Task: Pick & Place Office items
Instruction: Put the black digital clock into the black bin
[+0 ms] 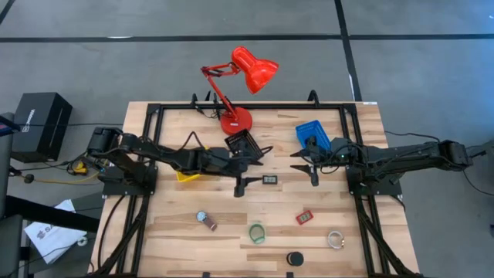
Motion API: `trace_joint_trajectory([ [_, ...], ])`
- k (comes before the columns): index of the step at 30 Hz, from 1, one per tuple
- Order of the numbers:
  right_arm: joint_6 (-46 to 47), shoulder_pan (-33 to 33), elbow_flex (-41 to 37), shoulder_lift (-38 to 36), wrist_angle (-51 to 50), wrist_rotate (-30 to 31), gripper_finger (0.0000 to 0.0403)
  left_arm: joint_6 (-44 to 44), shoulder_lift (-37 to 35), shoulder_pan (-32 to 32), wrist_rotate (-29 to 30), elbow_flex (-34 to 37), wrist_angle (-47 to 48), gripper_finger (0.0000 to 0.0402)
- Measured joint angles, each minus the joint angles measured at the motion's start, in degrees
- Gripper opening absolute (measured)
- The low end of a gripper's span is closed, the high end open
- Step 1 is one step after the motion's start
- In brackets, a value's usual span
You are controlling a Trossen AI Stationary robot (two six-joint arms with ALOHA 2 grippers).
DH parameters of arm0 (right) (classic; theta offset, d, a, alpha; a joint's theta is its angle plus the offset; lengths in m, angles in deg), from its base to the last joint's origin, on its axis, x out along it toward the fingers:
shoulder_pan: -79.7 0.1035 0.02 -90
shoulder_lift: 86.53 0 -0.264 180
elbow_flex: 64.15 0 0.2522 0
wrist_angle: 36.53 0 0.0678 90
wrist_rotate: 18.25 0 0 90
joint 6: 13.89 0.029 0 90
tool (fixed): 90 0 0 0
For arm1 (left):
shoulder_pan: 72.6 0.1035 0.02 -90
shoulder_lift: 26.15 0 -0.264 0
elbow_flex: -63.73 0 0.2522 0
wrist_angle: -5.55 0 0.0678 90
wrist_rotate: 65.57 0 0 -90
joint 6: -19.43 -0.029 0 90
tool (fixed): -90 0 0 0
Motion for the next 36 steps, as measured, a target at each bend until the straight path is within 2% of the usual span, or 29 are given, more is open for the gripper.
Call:
trace_joint_trajectory([
  [8, 0.0, 0.0, 0.0, -0.01, 0.14, 0.01, 0.0182, -0.02, 7.96, 0.22, 0.0, 0.0, -0.14, 0.0227],
  [14, 0.0, 0.01, 0.0, -0.01, -0.01, 0.01, 0.0182, -0.05, 15.05, 0.82, 0.02, 0.02, -3.76, 0.0229],
  [21, 0.0, 0.0, 0.0, 0.0, -0.02, 0.0, 0.0182, -0.01, 19.79, 1.58, 0.05, 0.02, -4.38, 0.026],
  [25, 0.79, 0.07, 0.0, 0.0, 0.09, 0.0, 0.0182, 0.21, 21.16, 2.49, 0.07, 0.02, -4.62, 0.0278],
  [30, 8.13, 0.52, 0.0, 0.14, -0.36, 0.0, 0.0182, 1.47, 20.67, 2.86, 0.15, 0.02, -4.38, 0.0285],
  [36, 10.58, 2.16, -0.04, 4.44, -2.36, 0.04, 0.0176, 1.48, 18.02, 2.75, 0.12, 0.22, -3.52, 0.0285],
])
